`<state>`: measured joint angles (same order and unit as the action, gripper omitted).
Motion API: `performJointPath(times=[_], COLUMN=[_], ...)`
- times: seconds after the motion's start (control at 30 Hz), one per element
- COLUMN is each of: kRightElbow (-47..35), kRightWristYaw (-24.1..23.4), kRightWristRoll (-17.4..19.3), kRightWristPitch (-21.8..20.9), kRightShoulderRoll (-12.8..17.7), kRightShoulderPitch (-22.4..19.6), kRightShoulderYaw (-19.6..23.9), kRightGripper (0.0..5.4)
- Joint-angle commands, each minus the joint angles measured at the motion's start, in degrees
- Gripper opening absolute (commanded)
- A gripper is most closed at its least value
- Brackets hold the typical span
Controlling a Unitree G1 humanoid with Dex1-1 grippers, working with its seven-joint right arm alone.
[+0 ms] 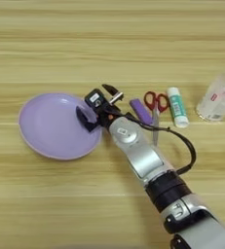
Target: Move the objects on the table
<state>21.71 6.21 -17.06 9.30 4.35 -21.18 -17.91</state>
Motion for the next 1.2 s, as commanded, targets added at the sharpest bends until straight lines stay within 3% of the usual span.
performJointPath(times=[0.03,0.47,0.67,0.87,1.2], kRightElbow=[-1.2,4.8,7.5,7.2,4.5], kRightWristYaw=[-1.7,-6.8,-7.3,-4.7,-3.9], kRightWristRoll=[-1.2,-3.4,-2.2,1.2,2.5], kRightWristPitch=[-1.1,-5.1,-9.3,-15.2,-16.2], kRightShoulderRoll=[1.2,4.9,4.5,2.9,2.7], kRightShoulderPitch=[-4.0,-8.1,-9.3,-9.0,-8.2], kRightShoulderYaw=[1.7,5.5,6.8,7.4,8.8], kRightGripper=[5.38,5.38,5.38,5.38,5.38])
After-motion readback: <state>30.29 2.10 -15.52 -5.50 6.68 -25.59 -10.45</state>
